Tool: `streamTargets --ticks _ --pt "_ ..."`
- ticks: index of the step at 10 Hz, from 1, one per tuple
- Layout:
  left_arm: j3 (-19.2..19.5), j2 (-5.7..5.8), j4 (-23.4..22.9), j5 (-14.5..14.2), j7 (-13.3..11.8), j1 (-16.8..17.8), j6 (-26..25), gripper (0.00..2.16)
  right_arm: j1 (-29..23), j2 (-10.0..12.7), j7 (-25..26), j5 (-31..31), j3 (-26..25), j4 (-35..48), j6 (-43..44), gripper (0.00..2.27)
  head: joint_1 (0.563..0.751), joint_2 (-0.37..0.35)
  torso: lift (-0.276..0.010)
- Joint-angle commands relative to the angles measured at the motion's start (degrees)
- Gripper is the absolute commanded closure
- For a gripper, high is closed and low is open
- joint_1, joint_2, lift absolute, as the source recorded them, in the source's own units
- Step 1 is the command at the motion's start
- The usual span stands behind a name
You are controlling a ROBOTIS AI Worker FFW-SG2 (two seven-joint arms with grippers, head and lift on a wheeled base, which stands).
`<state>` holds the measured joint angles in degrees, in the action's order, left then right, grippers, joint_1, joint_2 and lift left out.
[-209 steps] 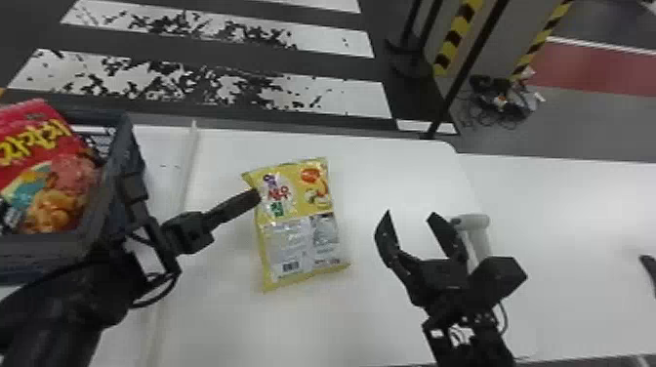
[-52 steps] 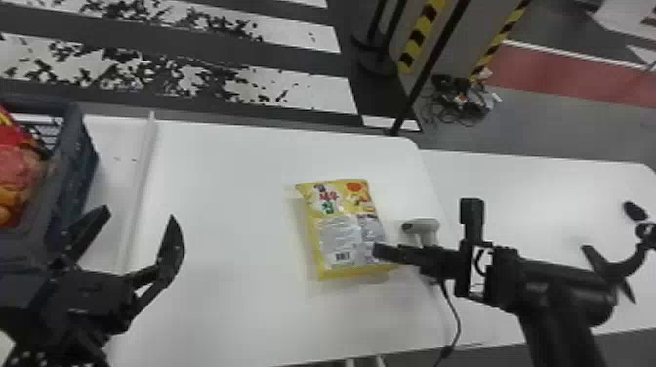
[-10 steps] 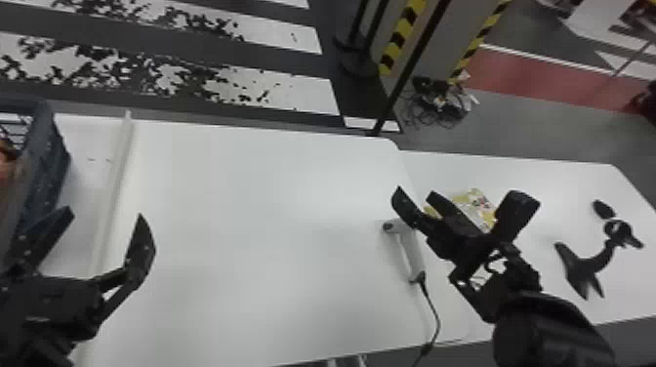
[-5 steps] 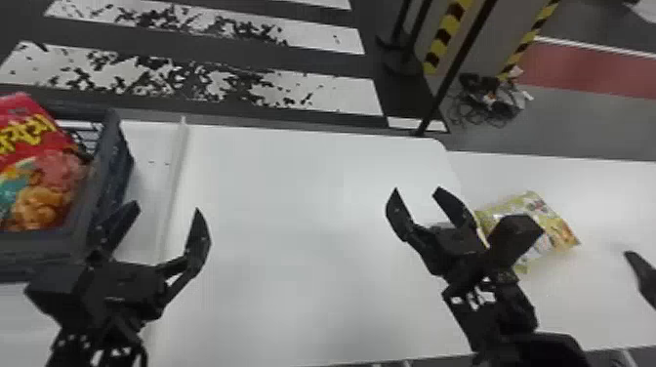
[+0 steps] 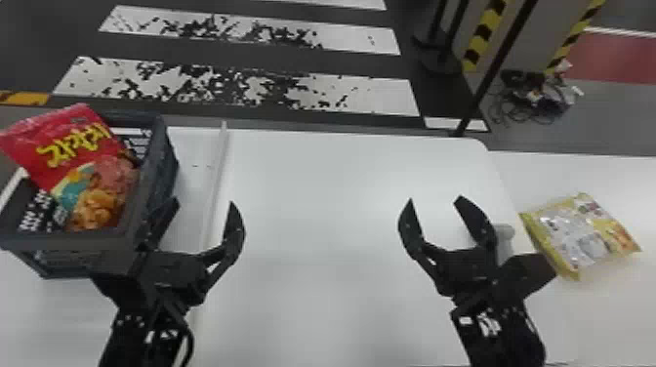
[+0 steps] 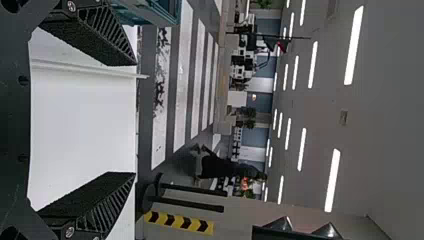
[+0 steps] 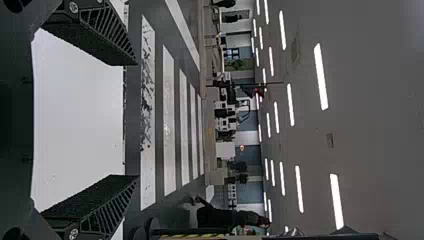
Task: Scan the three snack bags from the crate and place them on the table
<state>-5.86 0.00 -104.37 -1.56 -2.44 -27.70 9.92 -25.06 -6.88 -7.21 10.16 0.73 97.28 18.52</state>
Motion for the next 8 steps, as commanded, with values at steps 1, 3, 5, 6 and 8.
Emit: streamTargets --ticks 1,3,5,6,8 --pt "0.93 -0.15 -0.57 -0.11 0.33 0.19 0.31 0.09 0.71 0.37 0.09 -0.23 0.59 -1.22 0.68 0.08 0.695 -0.090 -0.062" --pt "5.68 0.09 -6.37 -0.38 -2.75 -0.78 -5.49 0.09 1.15 0.37 0.09 -0.14 0.76 -2.09 0.50 0.08 0.695 -0.072 -0.062" --pt "12.45 1.67 -10.15 -3.72 -4.06 -1.57 -8.48 0.10 1.41 0.29 0.09 0.21 0.76 -2.80 0.32 0.08 0.695 -0.015 -0.062" --pt "15.70 2.29 -11.03 -5.04 -4.94 -1.57 -10.41 0.10 1.41 0.29 0.00 0.21 0.76 -2.97 0.15 0.08 0.695 0.029 -0.062" --pt "21.15 3.60 -11.65 -7.41 -6.88 -0.16 -13.75 0.10 1.50 0.29 -0.09 0.12 0.85 -3.15 -0.73 0.09 0.695 0.091 -0.062"
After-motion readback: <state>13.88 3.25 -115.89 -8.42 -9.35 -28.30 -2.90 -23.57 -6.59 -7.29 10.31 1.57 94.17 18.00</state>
